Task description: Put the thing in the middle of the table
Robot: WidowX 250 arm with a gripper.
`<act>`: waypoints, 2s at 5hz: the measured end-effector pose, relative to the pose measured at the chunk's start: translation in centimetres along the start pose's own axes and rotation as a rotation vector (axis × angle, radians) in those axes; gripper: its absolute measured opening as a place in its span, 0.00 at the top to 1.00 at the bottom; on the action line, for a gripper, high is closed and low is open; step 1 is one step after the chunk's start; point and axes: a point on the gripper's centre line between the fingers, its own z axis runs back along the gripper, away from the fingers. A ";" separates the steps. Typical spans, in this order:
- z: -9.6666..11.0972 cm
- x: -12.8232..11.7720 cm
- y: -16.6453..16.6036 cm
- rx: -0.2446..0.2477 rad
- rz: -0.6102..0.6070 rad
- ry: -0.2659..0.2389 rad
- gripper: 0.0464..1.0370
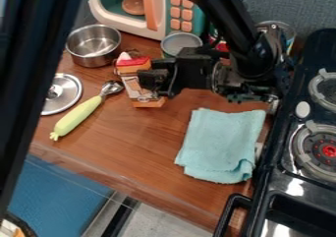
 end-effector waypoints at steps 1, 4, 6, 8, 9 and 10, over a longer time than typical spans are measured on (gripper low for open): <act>0.5 -1.1 -0.1 -0.011 -0.018 0.023 0.72; 1.0 -2.1 0.2 0.004 0.012 0.060 0.72; 1.8 0.2 0.2 0.004 0.128 0.112 0.34; 3.3 4.4 0.5 0.006 0.194 0.177 0.03; 5.3 6.8 0.8 -0.038 0.198 0.238 0.04; 7.4 10.1 1.9 -0.131 0.209 0.503 0.04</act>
